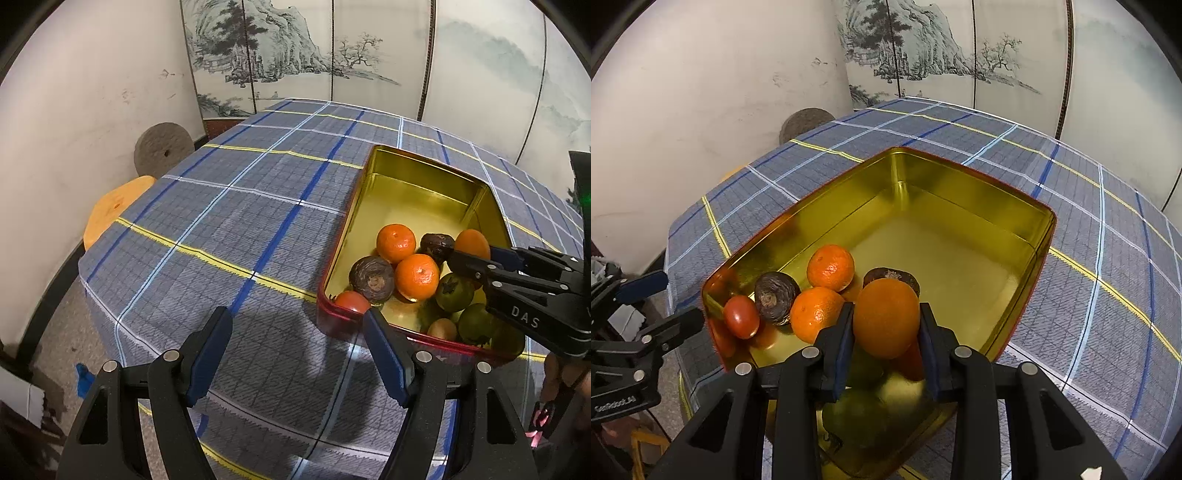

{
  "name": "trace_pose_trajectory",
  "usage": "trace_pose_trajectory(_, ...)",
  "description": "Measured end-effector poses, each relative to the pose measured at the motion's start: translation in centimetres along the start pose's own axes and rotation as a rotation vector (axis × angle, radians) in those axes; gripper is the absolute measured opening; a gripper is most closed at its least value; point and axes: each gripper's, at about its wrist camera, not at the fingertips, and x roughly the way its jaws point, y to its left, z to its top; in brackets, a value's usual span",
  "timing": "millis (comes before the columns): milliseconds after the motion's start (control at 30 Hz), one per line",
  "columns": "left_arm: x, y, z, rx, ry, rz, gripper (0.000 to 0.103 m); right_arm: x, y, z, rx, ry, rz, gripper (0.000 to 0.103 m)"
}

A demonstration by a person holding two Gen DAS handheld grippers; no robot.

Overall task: Organize fruits
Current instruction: 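Carry the mandarin into the tin with the right gripper, then open the right gripper to release the mandarin in the tin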

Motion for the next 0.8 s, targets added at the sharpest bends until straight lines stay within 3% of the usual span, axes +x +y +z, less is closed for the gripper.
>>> trace_pose_trajectory(300, -0.3, -0.3, -0.1, 0.014, -0.001, -0.003, 0.074, 0.2, 0.2, 0.0, 0.012, -0.008, -0.022, 0.034)
trace_pose_trajectory(600, -0.4, -1.1, -0.1, 0.029, 0.003, -0.005, 0.074, -0.8, 0.4, -0.3, 0.029, -0.029, -0.009, 0.051)
trace_pose_trajectory(800, -0.6, -1.3, -0.1, 0.029, -0.002, -0.003, 0.074, -2.4, 0.7, -0.5, 0.034, -0.055, -0.014, 0.073)
